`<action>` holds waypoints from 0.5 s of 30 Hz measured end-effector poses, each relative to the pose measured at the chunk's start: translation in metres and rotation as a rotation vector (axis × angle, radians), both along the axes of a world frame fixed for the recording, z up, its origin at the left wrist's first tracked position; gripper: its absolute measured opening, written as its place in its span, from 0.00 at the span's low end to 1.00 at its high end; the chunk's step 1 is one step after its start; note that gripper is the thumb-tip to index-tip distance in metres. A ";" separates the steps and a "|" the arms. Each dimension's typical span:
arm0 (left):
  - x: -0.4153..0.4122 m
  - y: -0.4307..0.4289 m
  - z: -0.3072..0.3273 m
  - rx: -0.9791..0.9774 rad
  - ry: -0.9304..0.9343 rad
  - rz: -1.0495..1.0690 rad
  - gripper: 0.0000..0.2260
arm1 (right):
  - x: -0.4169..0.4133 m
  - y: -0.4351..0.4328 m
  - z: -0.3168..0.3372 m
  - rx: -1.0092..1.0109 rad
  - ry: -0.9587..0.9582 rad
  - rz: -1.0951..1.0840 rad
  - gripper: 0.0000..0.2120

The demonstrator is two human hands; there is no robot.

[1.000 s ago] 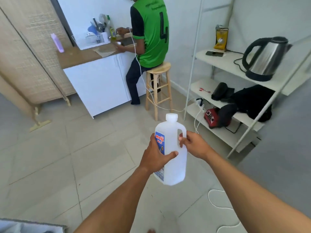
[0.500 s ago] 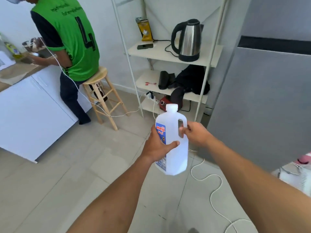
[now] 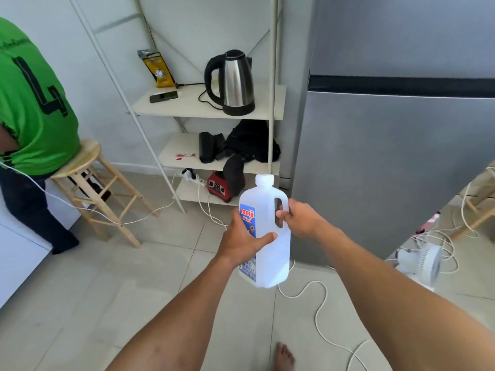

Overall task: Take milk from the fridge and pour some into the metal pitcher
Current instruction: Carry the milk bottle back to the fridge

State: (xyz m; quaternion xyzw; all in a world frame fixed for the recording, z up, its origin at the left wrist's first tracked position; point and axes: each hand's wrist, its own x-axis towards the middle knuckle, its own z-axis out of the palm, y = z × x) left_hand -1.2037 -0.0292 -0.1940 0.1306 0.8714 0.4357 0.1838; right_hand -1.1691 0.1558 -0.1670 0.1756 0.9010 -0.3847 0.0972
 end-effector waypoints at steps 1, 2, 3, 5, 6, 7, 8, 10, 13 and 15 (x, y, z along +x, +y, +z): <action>-0.006 0.004 0.001 0.006 0.009 0.009 0.38 | -0.007 0.003 0.003 0.007 -0.001 -0.001 0.12; -0.016 0.008 0.003 0.015 0.021 0.018 0.38 | -0.015 0.006 0.008 0.017 0.010 -0.003 0.12; -0.024 0.012 0.007 0.020 0.031 0.022 0.37 | -0.022 0.009 0.014 0.024 0.015 -0.011 0.13; -0.042 0.021 0.017 0.021 0.073 0.013 0.37 | -0.036 0.016 0.027 0.051 0.034 -0.019 0.15; -0.049 0.025 0.022 0.019 0.097 0.010 0.37 | -0.040 0.019 0.033 0.096 0.050 -0.015 0.15; -0.059 0.032 0.030 0.021 0.126 0.012 0.38 | -0.049 0.025 0.042 0.182 0.078 -0.008 0.16; -0.068 0.038 0.037 0.023 0.153 0.017 0.39 | -0.055 0.030 0.050 0.284 0.113 0.000 0.16; -0.089 0.052 0.055 0.029 0.212 0.031 0.41 | -0.071 0.042 0.067 0.445 0.221 -0.013 0.16; -0.117 0.074 0.081 0.047 0.275 0.040 0.42 | -0.092 0.061 0.089 0.505 0.385 -0.065 0.15; -0.131 0.089 0.095 0.072 0.307 0.048 0.40 | -0.103 0.073 0.102 0.495 0.446 -0.086 0.15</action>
